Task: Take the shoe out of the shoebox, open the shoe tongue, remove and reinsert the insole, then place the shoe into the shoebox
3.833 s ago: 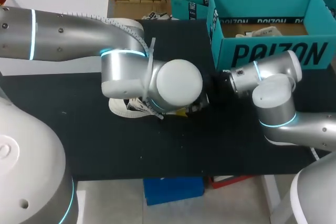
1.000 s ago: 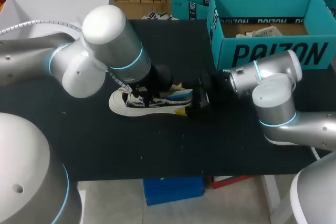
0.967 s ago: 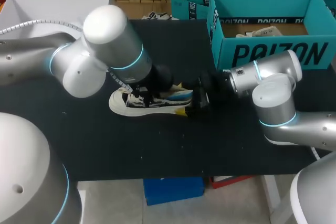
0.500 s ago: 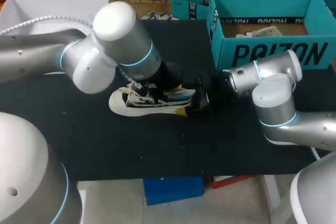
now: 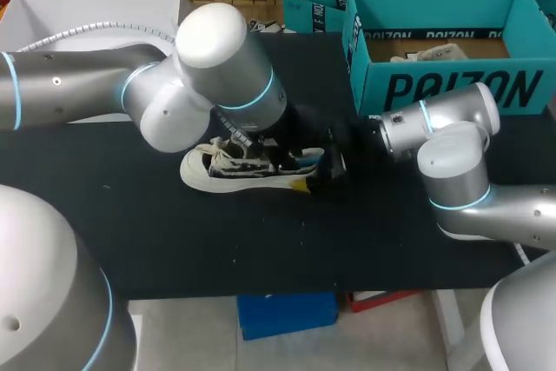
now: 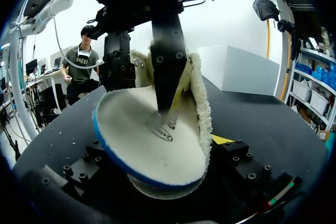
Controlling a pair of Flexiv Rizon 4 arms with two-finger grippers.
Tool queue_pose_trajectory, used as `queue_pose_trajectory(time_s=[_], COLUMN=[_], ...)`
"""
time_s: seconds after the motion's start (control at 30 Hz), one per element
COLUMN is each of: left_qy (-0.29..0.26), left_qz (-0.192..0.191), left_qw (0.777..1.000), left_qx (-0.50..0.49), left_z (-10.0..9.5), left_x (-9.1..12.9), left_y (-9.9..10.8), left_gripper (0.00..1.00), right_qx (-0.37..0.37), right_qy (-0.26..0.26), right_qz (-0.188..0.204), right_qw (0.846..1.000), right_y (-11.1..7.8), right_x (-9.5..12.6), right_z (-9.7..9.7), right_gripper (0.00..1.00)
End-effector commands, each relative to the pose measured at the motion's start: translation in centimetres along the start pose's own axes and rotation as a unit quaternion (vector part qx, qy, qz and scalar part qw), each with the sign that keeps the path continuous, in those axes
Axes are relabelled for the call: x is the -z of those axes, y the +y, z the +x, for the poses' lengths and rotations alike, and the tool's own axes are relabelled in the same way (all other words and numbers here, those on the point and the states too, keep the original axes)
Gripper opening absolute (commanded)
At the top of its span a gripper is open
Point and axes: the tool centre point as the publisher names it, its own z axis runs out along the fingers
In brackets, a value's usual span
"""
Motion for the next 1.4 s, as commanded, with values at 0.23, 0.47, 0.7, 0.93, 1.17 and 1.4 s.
queue_pose_trajectory(time_s=[0.23,0.47,0.7,0.93,1.17,1.4], left_qy=[-0.01,0.004,0.032,0.071,0.092,0.111], left_qz=[-0.004,0.01,0.067,0.125,0.201,0.278], left_qw=[1.0,1.0,0.997,0.99,0.975,0.954], left_qx=[0.002,0.007,-0.002,-0.013,-0.03,-0.016], left_z=[-0.7,-0.3,0.6,1.6,1.2,1.0], left_x=[-0.9,0.4,4.7,7.9,12.6,17.3], left_y=[-0.3,0.4,0.6,0.0,-2.5,-4.4], left_gripper=[0.0,0.0,0.0,0.0,0.0,0.0], right_qx=[-0.001,-0.001,-0.001,-0.001,-0.001,-0.001], right_qy=[0.0,0.0,0.0,0.0,0.0,0.0], right_qz=[0.001,0.001,0.001,0.001,0.001,0.001], right_qw=[1.0,1.0,1.0,1.0,1.0,1.0], right_y=[-0.2,-0.2,-0.2,-0.2,-0.2,-0.2], right_x=[0.0,0.0,0.0,0.0,0.0,0.0], right_z=[0.0,0.0,0.0,0.0,0.0,0.0], right_gripper=[0.0,0.0,0.0,0.0,0.0,0.0])
